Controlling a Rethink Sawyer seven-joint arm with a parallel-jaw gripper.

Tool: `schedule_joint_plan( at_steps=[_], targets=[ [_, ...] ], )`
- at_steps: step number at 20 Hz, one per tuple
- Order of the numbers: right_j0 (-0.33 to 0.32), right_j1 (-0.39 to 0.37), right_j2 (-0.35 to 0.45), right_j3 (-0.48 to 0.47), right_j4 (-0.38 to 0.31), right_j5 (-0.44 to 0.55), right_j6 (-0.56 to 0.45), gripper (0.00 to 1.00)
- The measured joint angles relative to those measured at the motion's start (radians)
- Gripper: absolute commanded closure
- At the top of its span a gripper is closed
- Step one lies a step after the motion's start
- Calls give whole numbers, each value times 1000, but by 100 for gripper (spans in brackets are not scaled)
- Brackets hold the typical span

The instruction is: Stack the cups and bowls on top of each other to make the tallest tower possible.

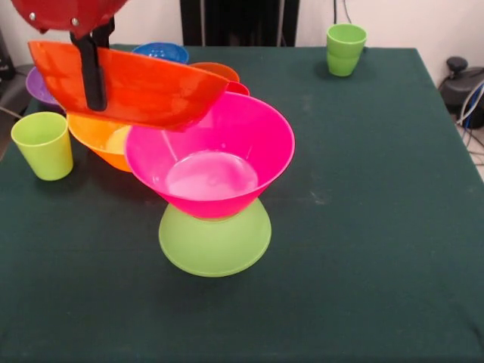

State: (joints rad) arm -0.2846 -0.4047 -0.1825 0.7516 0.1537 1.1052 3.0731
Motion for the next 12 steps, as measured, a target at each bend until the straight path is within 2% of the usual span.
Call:
schedule_joint_plan(
  at_steps=[7, 12],
  targets=[
    [0, 46, -2, -59, 1, 13, 0, 100],
    [0, 52, -3, -62, 1, 30, 0, 100]
  ],
)
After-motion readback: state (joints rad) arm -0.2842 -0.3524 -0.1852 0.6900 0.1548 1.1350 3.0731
